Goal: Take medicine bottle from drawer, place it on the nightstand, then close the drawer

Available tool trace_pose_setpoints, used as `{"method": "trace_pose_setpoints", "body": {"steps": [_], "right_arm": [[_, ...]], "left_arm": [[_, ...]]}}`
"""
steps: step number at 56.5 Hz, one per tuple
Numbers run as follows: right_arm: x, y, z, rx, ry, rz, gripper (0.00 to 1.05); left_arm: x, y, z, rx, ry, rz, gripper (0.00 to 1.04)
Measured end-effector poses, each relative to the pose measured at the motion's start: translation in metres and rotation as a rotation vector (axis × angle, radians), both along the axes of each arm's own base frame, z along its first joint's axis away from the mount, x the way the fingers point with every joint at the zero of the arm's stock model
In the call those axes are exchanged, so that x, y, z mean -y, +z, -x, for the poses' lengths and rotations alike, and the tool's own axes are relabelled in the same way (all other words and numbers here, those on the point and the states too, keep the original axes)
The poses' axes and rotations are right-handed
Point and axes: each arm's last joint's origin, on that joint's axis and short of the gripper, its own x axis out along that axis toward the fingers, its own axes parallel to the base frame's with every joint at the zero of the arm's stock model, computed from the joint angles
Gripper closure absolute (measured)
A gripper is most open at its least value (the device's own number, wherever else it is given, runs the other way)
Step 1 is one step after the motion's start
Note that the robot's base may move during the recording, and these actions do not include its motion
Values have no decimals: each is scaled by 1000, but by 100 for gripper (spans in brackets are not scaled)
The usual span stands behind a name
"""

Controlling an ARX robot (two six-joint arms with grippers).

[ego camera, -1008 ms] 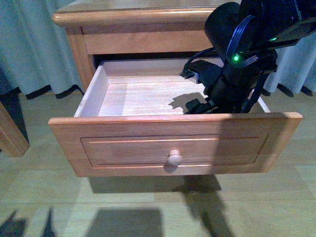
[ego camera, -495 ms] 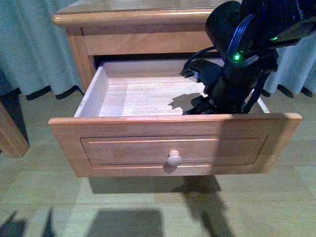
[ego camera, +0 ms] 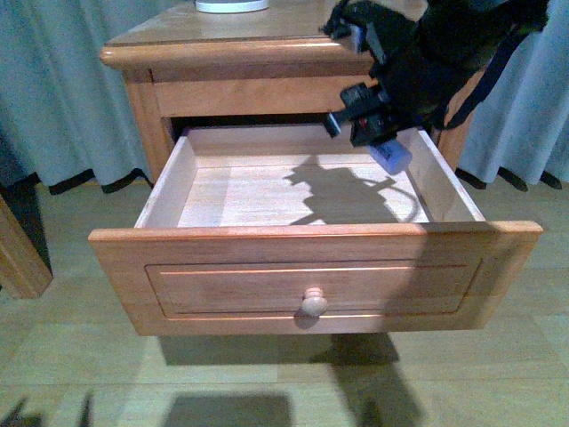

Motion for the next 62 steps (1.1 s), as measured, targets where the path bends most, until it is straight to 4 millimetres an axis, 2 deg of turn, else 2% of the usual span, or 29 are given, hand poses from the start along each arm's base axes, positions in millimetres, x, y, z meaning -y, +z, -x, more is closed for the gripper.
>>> {"method": "trace_pose_setpoints", "body": {"steps": [10,17,22,25,29,36,44,49,58,62], "right_arm": [[-4,64,1,225,4,-61,77],[-6,118,-13,481,-43,-106,77],[-8,137,-31,609,-67,-129,77],[-11,133,-45,641,-76,-127,77],[-16,116,-63,639,-88,-108,77],[-28,73,-95,612,-105,-81,77],[-44,44,-116,614,-123,-73,77],[-53,39,-127,662,-146,-84,77],[-55,41,-134,728,-184,-98,77],[-52,40,-137,727,-207,-94,64]], "left_arm": [[0,0,0,0,0,0,6],[0,0,0,0,0,0,6],[0,0,0,0,0,0,6],[0,0,0,0,0,0,6],[0,0,0,0,0,0,6],[0,0,0,0,0,0,6],[0,0,0,0,0,0,6],[0,0,0,0,0,0,6],[0,0,0,0,0,0,6],[0,0,0,0,0,0,6]]}}
